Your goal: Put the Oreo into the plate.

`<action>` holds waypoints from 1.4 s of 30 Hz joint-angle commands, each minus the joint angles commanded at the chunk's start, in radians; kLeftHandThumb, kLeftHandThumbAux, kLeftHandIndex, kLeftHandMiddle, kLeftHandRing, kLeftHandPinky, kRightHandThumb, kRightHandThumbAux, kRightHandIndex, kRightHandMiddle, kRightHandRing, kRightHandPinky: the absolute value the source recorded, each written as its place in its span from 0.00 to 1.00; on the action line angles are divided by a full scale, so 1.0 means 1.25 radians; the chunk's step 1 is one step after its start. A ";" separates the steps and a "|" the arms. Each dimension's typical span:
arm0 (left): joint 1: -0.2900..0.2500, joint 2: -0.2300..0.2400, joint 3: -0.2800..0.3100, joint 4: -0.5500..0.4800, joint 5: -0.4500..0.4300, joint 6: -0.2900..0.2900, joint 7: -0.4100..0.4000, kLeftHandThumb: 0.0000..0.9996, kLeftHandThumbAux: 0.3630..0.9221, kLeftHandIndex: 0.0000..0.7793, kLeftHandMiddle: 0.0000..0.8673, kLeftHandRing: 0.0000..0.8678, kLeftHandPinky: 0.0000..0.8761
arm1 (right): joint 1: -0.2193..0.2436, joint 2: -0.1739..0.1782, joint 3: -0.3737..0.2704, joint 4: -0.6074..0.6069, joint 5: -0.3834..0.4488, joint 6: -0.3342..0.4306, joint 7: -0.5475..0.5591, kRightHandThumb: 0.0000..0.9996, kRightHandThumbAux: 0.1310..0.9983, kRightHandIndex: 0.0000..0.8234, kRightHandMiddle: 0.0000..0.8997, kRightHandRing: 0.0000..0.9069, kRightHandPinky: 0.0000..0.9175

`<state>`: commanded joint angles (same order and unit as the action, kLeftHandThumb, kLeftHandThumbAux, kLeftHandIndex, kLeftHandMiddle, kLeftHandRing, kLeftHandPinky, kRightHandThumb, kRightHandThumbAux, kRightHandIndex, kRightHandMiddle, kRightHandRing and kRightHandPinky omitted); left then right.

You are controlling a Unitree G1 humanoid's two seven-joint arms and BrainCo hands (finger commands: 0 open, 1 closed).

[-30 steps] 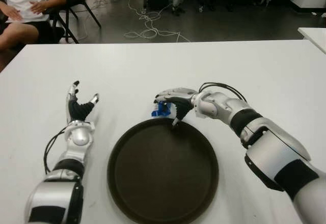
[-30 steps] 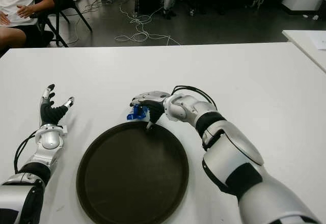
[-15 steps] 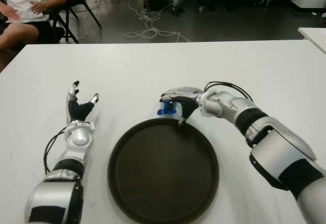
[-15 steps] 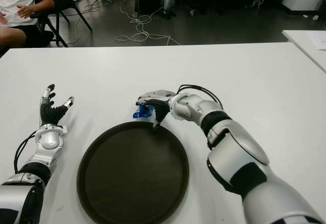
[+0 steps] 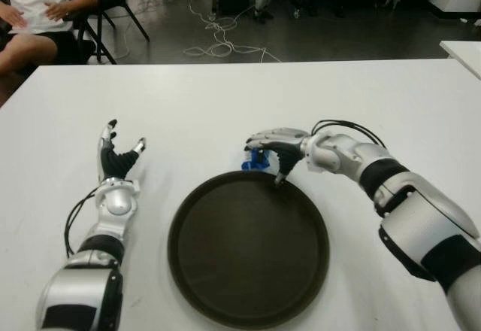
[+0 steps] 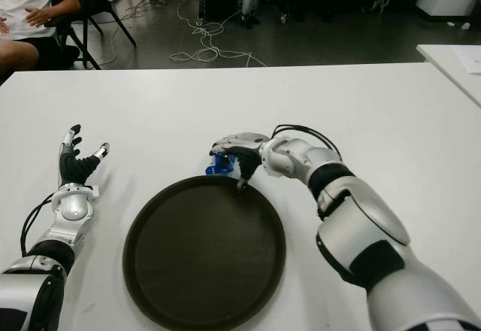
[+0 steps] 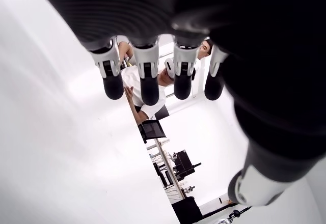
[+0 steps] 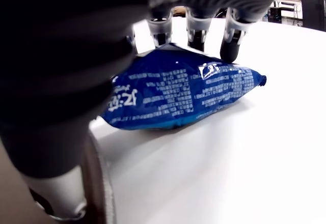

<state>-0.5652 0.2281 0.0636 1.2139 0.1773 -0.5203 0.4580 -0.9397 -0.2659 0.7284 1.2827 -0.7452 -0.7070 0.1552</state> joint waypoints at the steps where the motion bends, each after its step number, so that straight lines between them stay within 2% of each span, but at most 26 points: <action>1: 0.000 0.000 0.000 0.000 0.000 0.000 0.000 0.00 0.64 0.09 0.12 0.09 0.06 | 0.001 -0.006 -0.004 -0.006 0.005 -0.008 0.008 0.00 0.78 0.00 0.00 0.00 0.00; 6: 0.000 0.001 0.000 -0.001 -0.001 0.000 -0.002 0.00 0.65 0.09 0.13 0.10 0.07 | 0.017 -0.021 -0.035 -0.027 0.040 -0.024 0.057 0.00 0.78 0.00 0.00 0.00 0.00; 10: 0.002 0.001 -0.001 -0.003 0.000 -0.001 -0.001 0.00 0.66 0.09 0.12 0.10 0.07 | 0.024 -0.022 -0.042 -0.033 0.043 -0.018 0.067 0.00 0.78 0.00 0.00 0.00 0.00; 18: 0.000 0.001 0.002 -0.002 -0.004 0.000 -0.005 0.00 0.66 0.08 0.11 0.09 0.07 | 0.040 -0.028 -0.042 -0.041 0.029 -0.005 0.046 0.00 0.83 0.00 0.00 0.00 0.00; 26: -0.002 0.000 0.006 0.002 -0.009 0.001 -0.011 0.00 0.64 0.08 0.11 0.09 0.06 | 0.057 -0.041 -0.059 -0.053 0.045 -0.008 0.051 0.00 0.85 0.00 0.00 0.00 0.00; 35: -0.001 0.004 0.000 0.002 0.000 -0.002 -0.007 0.00 0.66 0.08 0.12 0.10 0.08 | 0.059 -0.049 -0.065 -0.066 0.053 -0.009 0.068 0.00 0.85 0.00 0.00 0.00 0.00; 42: -0.001 0.005 -0.003 0.004 0.004 0.002 0.000 0.00 0.63 0.08 0.10 0.08 0.06 | 0.052 -0.048 -0.068 -0.065 0.052 0.000 0.079 0.00 0.84 0.00 0.00 0.00 0.00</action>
<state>-0.5669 0.2340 0.0605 1.2192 0.1827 -0.5173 0.4576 -0.8748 -0.3260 0.6436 1.2014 -0.6798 -0.7075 0.2543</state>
